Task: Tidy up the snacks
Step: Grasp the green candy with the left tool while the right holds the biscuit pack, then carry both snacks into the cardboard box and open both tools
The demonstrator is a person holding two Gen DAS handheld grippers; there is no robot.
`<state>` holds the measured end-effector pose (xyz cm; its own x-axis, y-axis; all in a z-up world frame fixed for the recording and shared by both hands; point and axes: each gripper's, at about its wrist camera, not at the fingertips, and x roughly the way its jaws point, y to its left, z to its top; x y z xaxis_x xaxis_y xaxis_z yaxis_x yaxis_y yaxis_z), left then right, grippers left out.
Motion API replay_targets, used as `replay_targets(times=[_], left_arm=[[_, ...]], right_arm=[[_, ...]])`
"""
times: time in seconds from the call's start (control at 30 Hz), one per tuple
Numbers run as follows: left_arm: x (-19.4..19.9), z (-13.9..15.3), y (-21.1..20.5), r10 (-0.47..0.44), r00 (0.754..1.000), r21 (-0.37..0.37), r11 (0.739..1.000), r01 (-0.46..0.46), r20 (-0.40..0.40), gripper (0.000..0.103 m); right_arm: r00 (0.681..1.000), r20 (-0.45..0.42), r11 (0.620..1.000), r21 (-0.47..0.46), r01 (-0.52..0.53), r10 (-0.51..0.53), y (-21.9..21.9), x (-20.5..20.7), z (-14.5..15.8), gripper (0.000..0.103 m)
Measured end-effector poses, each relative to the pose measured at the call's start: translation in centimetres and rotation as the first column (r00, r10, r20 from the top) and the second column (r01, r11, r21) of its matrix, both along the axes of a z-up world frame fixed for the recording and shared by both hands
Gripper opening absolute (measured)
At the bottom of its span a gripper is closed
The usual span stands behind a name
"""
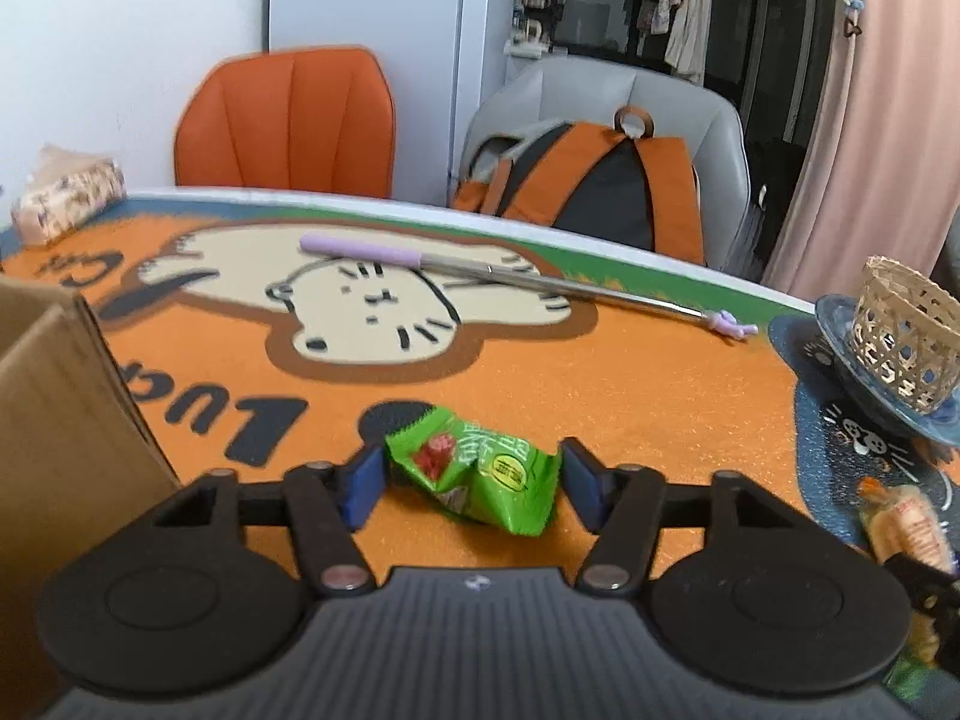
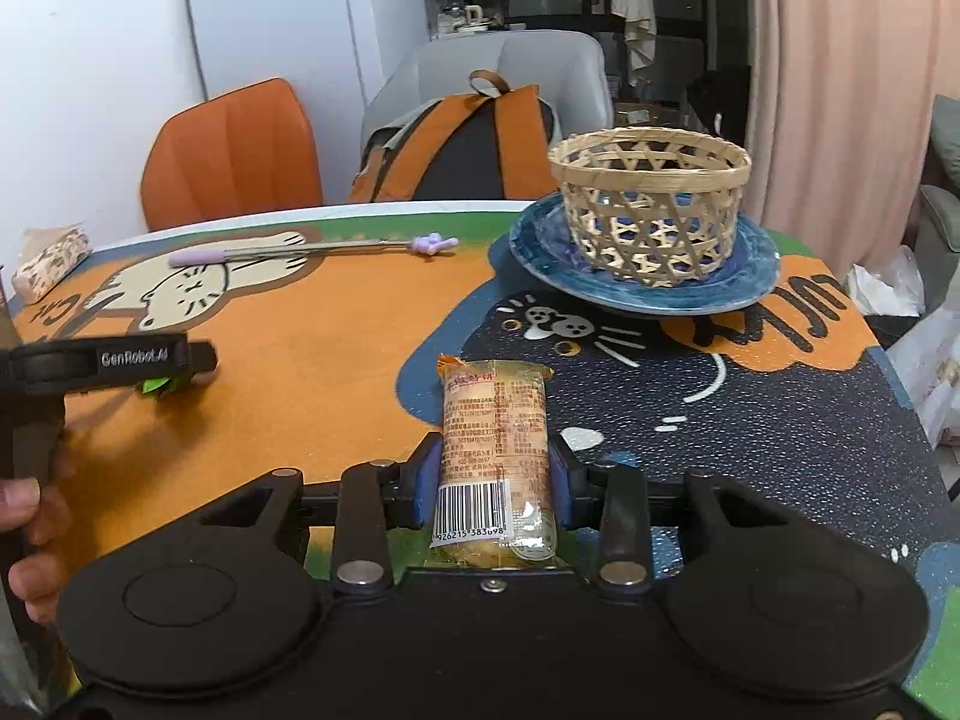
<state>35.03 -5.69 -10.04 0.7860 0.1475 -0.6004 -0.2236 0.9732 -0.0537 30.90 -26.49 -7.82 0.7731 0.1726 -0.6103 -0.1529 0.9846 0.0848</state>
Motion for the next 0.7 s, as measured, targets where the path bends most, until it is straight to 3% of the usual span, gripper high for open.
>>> replay_targets(times=[0.1,0.2,0.33,0.53,0.7], left_arm=[[-0.3,0.2,-0.2,-0.01,1.0,0.012,1.0,0.01,0.011,0.044],[-0.7,0.6,-0.3,-0.022,1.0,-0.005,1.0,0.022,0.009,0.038],[-1.9,1.0,-0.6,-0.035,0.999,-0.016,0.999,0.035,0.009,0.035],[-4.6,2.4,-1.1,-0.039,0.999,-0.056,0.998,0.04,0.023,0.035],[-6.4,4.4,-0.8,-0.035,0.998,-0.072,0.997,0.039,0.047,0.035]], right_arm=[[1.0,0.002,1.0,-0.002,0.016,-0.016,-0.2,0.1,0.0,0.037],[1.0,0.003,1.0,-0.001,0.021,-0.021,-0.2,0.1,-0.1,0.037],[1.0,0.012,1.0,-0.001,0.015,-0.015,0.0,-0.2,0.2,0.037],[0.999,0.008,0.992,0.118,-0.04,0.04,0.4,-1.4,1.7,0.037],[0.998,0.045,0.994,0.094,-0.05,0.046,1.7,-2.6,3.1,0.037]])
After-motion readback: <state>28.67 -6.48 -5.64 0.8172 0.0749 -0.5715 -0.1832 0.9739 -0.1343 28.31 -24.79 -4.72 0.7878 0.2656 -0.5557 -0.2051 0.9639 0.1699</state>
